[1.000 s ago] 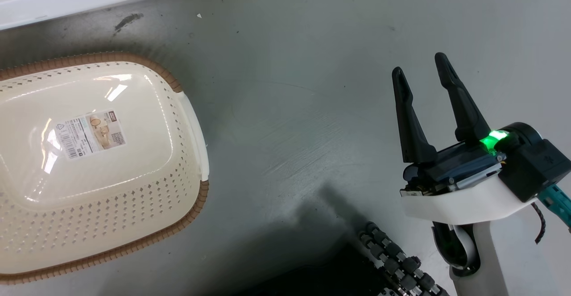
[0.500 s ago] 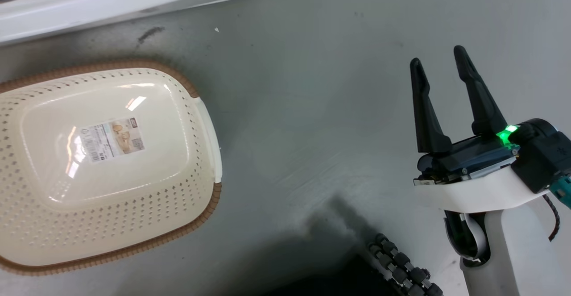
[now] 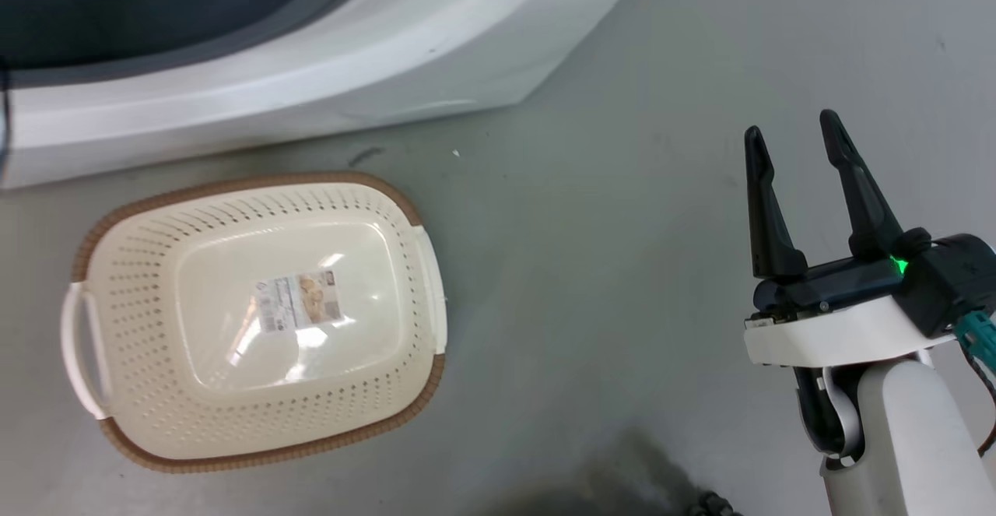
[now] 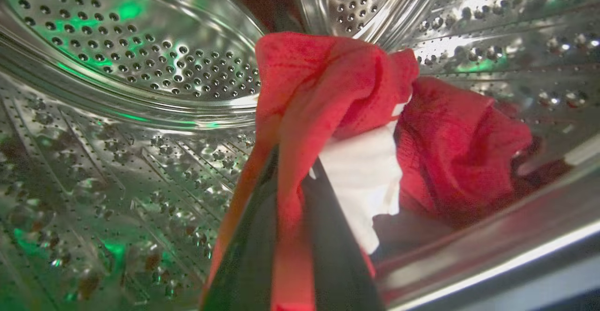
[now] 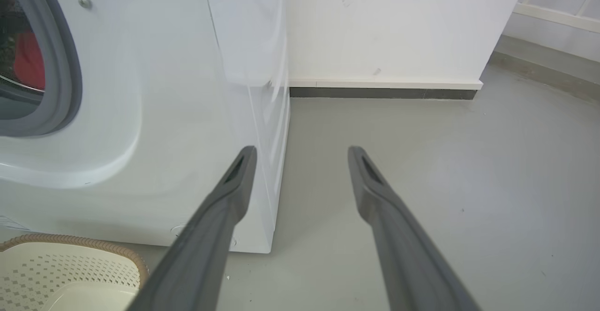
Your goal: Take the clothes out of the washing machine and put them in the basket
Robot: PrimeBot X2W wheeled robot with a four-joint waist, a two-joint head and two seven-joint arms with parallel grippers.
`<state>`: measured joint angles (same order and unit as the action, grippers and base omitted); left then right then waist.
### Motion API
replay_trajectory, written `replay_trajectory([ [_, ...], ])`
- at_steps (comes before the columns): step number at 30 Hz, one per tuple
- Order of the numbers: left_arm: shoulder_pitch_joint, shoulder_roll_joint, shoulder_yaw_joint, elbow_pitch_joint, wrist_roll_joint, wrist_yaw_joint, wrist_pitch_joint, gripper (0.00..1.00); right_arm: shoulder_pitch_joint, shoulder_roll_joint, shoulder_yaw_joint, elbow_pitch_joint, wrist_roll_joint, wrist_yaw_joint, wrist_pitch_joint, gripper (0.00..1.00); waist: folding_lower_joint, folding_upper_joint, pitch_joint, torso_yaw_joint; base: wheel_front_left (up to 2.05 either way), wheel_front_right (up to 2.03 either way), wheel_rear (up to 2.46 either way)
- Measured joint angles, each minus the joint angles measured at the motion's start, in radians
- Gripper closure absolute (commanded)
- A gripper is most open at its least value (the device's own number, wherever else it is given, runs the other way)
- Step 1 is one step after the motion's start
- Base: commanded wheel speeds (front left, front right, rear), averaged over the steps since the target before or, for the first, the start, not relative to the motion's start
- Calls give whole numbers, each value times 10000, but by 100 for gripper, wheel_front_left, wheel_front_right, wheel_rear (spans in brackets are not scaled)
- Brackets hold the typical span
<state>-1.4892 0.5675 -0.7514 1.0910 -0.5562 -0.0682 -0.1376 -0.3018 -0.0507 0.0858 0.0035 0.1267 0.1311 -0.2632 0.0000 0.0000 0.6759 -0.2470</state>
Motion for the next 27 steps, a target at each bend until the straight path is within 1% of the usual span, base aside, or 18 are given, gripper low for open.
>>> replay_trajectory([
  [3,779,-247,-50,155,-109,-98,-533,100,101,-2,-52,102,-153,0,0,0,0,1,-473,183,0,0,0],
  [7,1600,-543,12,190,-222,27,-1057,100,399,-2,-184,268,-378,0,0,0,-1,0,-1139,421,0,0,0],
  [11,2583,-752,127,-205,-291,136,-1214,100,567,0,-196,401,-522,2,0,0,-1,0,-1825,657,0,0,0],
  [13,3014,-713,244,-823,-171,261,-1223,100,693,0,-228,472,-594,2,0,0,-1,0,-2163,769,0,0,0],
  [18,4595,-658,928,-2782,176,803,-1239,100,1017,-2,-395,614,-748,0,0,0,-2,0,-2991,1063,0,0,0],
  [24,6709,-662,1941,-5256,757,1486,-1241,100,1368,-2,-431,761,-805,0,0,0,-3,0,-3954,1410,0,0,0],
  [27,7683,-690,2435,-6414,1104,1753,-1241,100,1540,-2,-433,874,-828,0,0,0,-3,0,-4407,1561,0,0,0],
])
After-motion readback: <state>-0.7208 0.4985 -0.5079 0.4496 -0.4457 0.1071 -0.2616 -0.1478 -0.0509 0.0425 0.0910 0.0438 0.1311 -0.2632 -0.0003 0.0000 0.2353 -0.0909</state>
